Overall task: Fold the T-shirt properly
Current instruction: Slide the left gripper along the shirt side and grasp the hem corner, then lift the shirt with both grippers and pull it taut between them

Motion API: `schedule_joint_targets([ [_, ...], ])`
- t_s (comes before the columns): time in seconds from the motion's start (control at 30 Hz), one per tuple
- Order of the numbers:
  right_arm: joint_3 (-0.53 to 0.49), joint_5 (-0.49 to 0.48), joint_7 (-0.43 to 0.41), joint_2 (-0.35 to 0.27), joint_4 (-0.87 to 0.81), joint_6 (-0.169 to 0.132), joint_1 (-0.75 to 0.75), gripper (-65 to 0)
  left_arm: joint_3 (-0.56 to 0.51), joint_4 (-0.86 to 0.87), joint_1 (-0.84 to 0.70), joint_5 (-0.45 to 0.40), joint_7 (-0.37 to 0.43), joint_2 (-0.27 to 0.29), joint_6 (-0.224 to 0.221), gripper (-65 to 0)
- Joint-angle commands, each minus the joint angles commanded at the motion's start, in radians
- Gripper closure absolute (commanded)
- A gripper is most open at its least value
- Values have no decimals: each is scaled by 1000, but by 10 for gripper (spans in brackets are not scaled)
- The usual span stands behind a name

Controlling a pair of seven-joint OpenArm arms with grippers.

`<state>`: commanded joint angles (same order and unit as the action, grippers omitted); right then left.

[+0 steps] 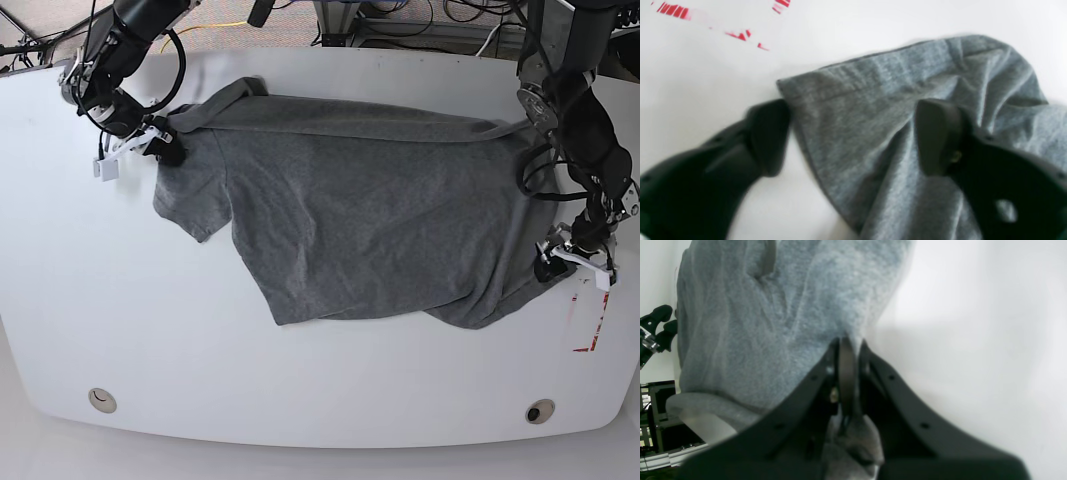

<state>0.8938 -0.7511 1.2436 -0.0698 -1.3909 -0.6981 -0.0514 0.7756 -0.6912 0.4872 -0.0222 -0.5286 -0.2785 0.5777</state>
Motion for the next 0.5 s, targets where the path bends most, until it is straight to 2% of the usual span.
schedule_joint_targets([
  [0.07, 2, 3, 0, -2, 0, 0, -2, 0, 0, 2, 2, -2, 2, 0, 0, -147],
  [0.13, 2, 3, 0, -3, 0, 0, -2, 0, 0, 3, 2, -3, 11, 0, -2, -18],
  [0.17, 2, 3, 0, -3, 0, 0, 0, 0, -2, 3, 6, -5, 12, 0, -2, 0],
  [0.37, -3, 3, 0, -31, 0, 0, 8, 0, 2, -6, 14, -3, -2, -6, 5, 0],
  [0.5, -6, 3, 0, -75, 2, 0, 49, 0, 6, -64, -23, 5, -83, -46, 6, 0],
])
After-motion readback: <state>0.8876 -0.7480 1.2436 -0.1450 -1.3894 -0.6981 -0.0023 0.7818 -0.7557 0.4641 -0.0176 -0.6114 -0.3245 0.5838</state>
